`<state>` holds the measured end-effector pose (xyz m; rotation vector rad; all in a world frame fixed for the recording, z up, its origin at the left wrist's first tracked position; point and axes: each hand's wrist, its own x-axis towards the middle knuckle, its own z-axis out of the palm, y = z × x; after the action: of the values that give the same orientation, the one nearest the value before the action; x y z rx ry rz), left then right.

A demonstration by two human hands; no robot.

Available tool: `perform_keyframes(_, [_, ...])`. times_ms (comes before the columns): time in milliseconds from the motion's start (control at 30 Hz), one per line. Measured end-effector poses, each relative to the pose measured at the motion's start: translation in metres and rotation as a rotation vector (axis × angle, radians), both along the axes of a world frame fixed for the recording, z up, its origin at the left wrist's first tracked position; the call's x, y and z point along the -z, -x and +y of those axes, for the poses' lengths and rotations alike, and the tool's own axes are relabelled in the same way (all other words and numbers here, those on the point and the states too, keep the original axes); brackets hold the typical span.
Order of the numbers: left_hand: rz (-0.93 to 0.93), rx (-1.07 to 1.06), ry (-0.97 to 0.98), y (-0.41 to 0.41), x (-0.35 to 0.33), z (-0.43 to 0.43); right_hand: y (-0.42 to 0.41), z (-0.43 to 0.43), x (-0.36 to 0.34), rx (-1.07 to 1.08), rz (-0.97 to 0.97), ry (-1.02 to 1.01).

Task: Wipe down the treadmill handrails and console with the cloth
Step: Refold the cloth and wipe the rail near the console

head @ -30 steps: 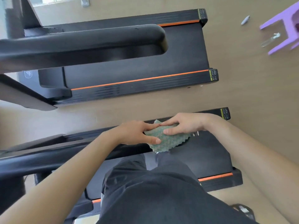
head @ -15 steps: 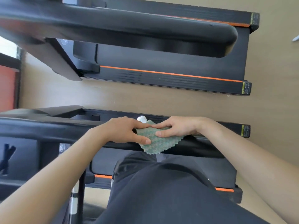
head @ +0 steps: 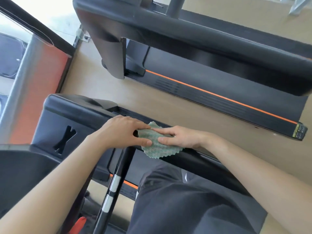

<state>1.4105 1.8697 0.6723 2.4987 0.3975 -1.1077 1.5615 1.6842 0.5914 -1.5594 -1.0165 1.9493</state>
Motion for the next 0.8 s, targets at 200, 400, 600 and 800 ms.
perform_keyframes(200, [-0.121,-0.113,-0.15,0.031,-0.006,0.045,0.024,0.067,-0.001,-0.101,-0.064,-0.079])
perform_keyframes(400, [-0.173,-0.144,-0.263,0.06,-0.011,0.076,0.044,0.114,-0.004,-0.104,-0.083,-0.129])
perform_keyframes(600, [-0.433,-0.36,-0.357,0.085,0.0,0.074,0.057,0.136,-0.012,-0.105,-0.098,-0.154])
perform_keyframes(800, [-0.736,-0.635,-0.427,0.092,0.014,0.001,0.049,0.089,-0.017,-0.086,-0.174,-0.298])
